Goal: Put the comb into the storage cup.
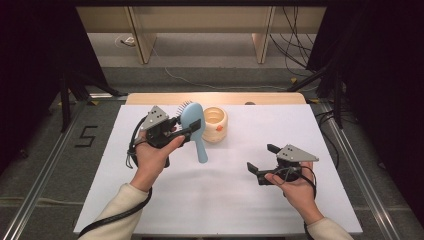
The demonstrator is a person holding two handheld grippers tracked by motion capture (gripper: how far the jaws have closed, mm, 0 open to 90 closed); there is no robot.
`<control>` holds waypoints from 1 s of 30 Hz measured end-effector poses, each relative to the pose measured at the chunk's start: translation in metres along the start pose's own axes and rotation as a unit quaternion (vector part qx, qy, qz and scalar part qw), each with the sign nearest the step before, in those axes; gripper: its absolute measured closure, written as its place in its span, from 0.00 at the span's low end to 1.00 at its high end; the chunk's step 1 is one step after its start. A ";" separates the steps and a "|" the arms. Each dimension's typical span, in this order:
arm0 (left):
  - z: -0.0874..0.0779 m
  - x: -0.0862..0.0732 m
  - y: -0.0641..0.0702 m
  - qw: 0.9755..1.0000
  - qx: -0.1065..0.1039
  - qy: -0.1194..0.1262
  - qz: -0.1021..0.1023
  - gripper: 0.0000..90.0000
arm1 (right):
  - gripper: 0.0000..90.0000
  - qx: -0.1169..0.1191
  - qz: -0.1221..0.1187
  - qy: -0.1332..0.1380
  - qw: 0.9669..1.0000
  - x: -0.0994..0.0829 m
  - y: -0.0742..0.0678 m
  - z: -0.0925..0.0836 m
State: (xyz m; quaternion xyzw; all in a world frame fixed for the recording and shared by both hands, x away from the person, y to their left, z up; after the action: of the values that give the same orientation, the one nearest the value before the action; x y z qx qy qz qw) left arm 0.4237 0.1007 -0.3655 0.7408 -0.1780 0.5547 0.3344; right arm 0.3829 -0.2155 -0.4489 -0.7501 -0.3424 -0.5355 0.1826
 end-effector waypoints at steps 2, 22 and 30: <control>0.000 0.000 0.000 1.000 0.001 0.000 0.001 0.55 | 0.04 -0.004 0.003 0.003 1.000 -0.003 0.000 -0.003; -0.001 0.001 -0.001 1.000 0.002 0.000 0.001 0.55 | 0.05 -0.018 0.008 0.009 1.000 -0.018 0.007 -0.022; -0.001 0.002 0.000 1.000 0.002 0.003 0.002 0.55 | 0.06 -0.023 0.008 0.011 1.000 -0.024 0.010 -0.033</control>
State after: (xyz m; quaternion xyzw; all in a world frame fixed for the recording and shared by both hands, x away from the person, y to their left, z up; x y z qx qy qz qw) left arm 0.4236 0.1021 -0.3639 0.7395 -0.1775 0.5582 0.3319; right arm 0.3636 -0.2510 -0.4581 -0.7511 -0.3216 -0.5499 0.1734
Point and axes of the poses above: each handheld gripper's, and its own axes: z roughly forward along the jaws, x roughly out of its top, y roughly to its right, the point moved 3 cm from there along z, roughly forward along the jaws, and after that the axes turned 7 degrees about -z, right-handed, at the moved point
